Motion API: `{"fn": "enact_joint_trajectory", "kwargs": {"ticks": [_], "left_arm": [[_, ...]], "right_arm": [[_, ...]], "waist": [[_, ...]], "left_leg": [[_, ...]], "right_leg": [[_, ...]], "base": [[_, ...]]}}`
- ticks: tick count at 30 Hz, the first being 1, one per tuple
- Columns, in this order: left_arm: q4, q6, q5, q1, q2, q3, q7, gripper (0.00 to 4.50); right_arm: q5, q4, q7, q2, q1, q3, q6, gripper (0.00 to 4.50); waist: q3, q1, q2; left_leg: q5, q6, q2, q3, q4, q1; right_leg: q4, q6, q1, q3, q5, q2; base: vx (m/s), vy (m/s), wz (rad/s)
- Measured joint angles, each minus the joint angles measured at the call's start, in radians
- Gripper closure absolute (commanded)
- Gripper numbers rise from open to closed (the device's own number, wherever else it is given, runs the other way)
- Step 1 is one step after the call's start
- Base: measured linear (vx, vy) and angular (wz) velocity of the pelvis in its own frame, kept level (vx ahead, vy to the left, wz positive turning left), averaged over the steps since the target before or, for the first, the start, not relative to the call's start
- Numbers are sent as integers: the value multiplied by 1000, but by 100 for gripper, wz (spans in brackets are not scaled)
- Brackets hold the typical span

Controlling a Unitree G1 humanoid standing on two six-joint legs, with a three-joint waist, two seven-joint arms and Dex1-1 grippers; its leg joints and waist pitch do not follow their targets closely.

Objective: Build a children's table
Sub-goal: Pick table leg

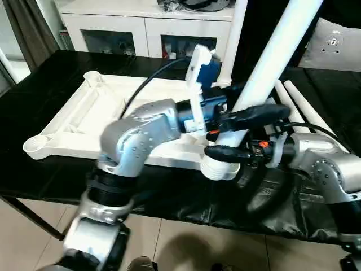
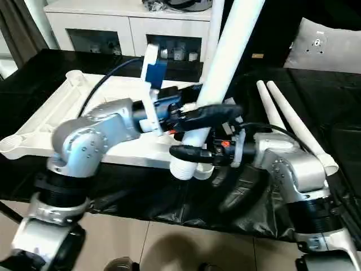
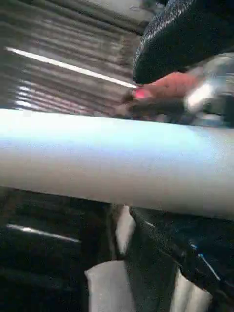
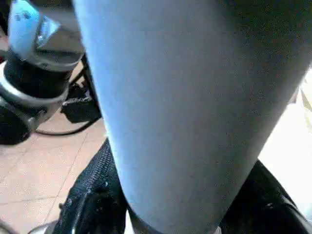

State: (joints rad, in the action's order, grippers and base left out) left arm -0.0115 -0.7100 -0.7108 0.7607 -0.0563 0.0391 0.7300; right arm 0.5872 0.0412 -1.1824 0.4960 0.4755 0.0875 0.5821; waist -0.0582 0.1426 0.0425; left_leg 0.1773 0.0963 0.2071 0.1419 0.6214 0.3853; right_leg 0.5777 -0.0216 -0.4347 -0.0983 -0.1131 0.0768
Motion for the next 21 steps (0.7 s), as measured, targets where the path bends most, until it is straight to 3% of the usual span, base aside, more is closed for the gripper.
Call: {"fn": "enact_joint_trajectory", "kwargs": {"ticks": [3, 5, 8, 11, 17, 21], "left_arm": [[69, 46, -92, 47, -48, -129, -51, 22], [107, 82, -107, 67, -38, -188, -72, 22], [149, 120, -96, 64, -16, -223, -92, 22], [193, 159, -22, 61, 19, -213, -112, 22], [331, 329, 324, -4, 250, 16, -85, 22], [417, 405, 423, -18, 289, 95, -29, 22]], "right_arm": [[19, -2, 27, -16, -18, -14, 24, 258], [41, -13, 44, -25, -42, -38, 31, 259], [48, -21, 66, -26, -53, -62, 38, 259], [39, -29, 121, -44, -56, -81, 27, 259], [-64, -38, 301, -61, -96, -107, -33, 259], [-98, -38, 374, -74, -95, -119, -46, 259]], "waist": [[1, 0, 2], [5, -2, 7], [6, -2, 9], [6, -1, 9], [7, -7, 11], [7, -8, 11]], "left_leg": [[0, 0, 0, 0, 0, 0], [0, 0, 0, 0, 0, 0], [0, 0, 0, -1, 0, 0], [0, 0, 0, -1, 0, 0], [0, 0, 0, -2, 0, 1], [0, 0, 0, -2, 0, 2]], "right_leg": [[0, 0, 0, -1, 0, 0], [-1, 0, 0, -2, 0, 0], [-1, 1, 0, -3, 0, 0], [-2, 1, 0, -3, 0, 0], [-3, 4, -1, -3, 1, 0], [-3, 4, -1, -2, 1, 1]], "base": [[0, 0, 0], [0, 0, 0], [0, 0, 0], [0, 0, 0], [0, 0, 0], [0, 0, 0]]}}
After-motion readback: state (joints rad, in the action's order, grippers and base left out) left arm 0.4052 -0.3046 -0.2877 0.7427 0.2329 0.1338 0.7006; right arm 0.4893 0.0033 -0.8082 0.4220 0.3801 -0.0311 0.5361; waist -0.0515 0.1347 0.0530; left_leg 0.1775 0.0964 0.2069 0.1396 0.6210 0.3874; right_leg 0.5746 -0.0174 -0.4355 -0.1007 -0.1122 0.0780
